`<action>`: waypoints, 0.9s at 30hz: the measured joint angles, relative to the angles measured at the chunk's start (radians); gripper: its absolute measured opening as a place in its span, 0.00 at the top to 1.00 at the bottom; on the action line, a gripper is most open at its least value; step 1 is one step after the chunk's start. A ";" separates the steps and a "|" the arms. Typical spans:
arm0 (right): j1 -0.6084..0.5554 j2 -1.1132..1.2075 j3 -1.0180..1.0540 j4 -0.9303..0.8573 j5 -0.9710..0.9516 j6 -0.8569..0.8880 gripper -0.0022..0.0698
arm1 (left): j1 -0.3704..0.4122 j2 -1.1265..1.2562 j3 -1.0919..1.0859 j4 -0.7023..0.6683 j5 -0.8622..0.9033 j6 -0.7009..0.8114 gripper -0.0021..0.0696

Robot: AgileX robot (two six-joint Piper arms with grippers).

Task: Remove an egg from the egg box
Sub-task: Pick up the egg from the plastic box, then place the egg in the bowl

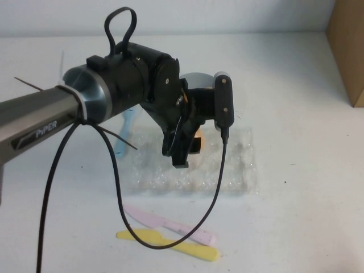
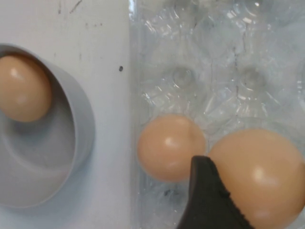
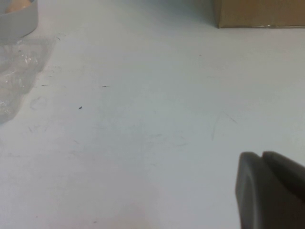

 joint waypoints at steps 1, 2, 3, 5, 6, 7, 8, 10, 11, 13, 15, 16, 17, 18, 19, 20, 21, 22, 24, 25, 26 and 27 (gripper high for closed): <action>0.000 0.000 0.000 0.000 0.000 0.000 0.99 | 0.000 -0.007 0.000 0.002 0.004 -0.005 0.49; 0.000 0.000 0.000 0.000 0.000 0.000 0.99 | -0.002 -0.017 0.000 0.007 0.004 -0.015 0.49; 0.000 0.000 0.000 0.000 0.000 0.000 0.99 | -0.004 -0.023 0.000 0.014 0.004 -0.019 0.49; 0.000 0.000 0.000 0.000 0.000 0.000 0.99 | -0.007 -0.035 0.000 0.016 0.002 -0.024 0.49; 0.000 0.000 0.000 0.000 0.000 0.000 0.99 | -0.008 -0.039 0.000 0.017 -0.009 -0.029 0.49; 0.000 0.000 0.000 0.000 0.000 0.000 0.99 | -0.008 -0.042 0.000 0.024 -0.022 -0.042 0.49; 0.000 0.000 0.000 0.000 0.000 0.000 0.99 | -0.008 -0.044 0.000 0.024 -0.046 -0.060 0.49; 0.000 -0.002 0.000 0.000 0.000 0.000 0.99 | -0.002 -0.044 0.000 0.024 -0.115 -0.105 0.49; 0.000 -0.002 0.000 0.000 0.000 0.000 0.99 | 0.002 -0.044 0.002 0.024 -0.160 -0.127 0.49; 0.000 -0.002 0.000 0.000 0.000 0.000 0.99 | 0.017 -0.039 0.002 0.024 -0.254 -0.191 0.49; 0.000 -0.005 0.000 0.000 0.000 0.000 0.99 | 0.038 -0.025 0.002 0.024 -0.368 -0.256 0.49; 0.000 -0.005 0.000 0.000 0.000 0.000 0.99 | 0.049 -0.018 0.002 0.024 -0.410 -0.278 0.49; 0.000 -0.005 0.000 0.000 0.000 0.000 0.99 | 0.061 -0.004 0.002 0.024 -0.457 -0.302 0.49; 0.000 -0.005 0.000 0.000 0.000 0.000 0.99 | 0.071 0.011 0.002 0.024 -0.495 -0.321 0.49; 0.000 -0.005 0.000 0.000 0.000 0.000 0.99 | 0.080 0.027 0.002 0.024 -0.519 -0.335 0.49; 0.000 -0.005 0.000 0.000 0.000 0.000 0.99 | 0.089 0.044 0.002 0.024 -0.542 -0.350 0.49; 0.000 -0.005 0.000 0.000 0.000 0.000 0.99 | 0.096 0.058 0.002 0.024 -0.561 -0.360 0.49; 0.000 -0.005 0.000 0.000 0.000 0.000 0.99 | 0.102 0.075 0.002 0.024 -0.572 -0.365 0.49; 0.000 -0.005 0.000 0.000 0.000 0.000 0.99 | 0.114 0.106 0.002 0.024 -0.593 -0.372 0.49; 0.000 -0.005 0.000 0.000 0.000 0.000 0.99 | 0.117 0.117 0.002 0.024 -0.602 -0.375 0.49; 0.000 -0.005 0.000 0.000 0.000 0.000 0.99 | 0.118 0.128 0.002 0.024 -0.613 -0.375 0.50; 0.000 -0.005 0.000 0.000 0.000 0.000 0.99 | 0.121 0.136 0.002 0.015 -0.625 -0.377 0.50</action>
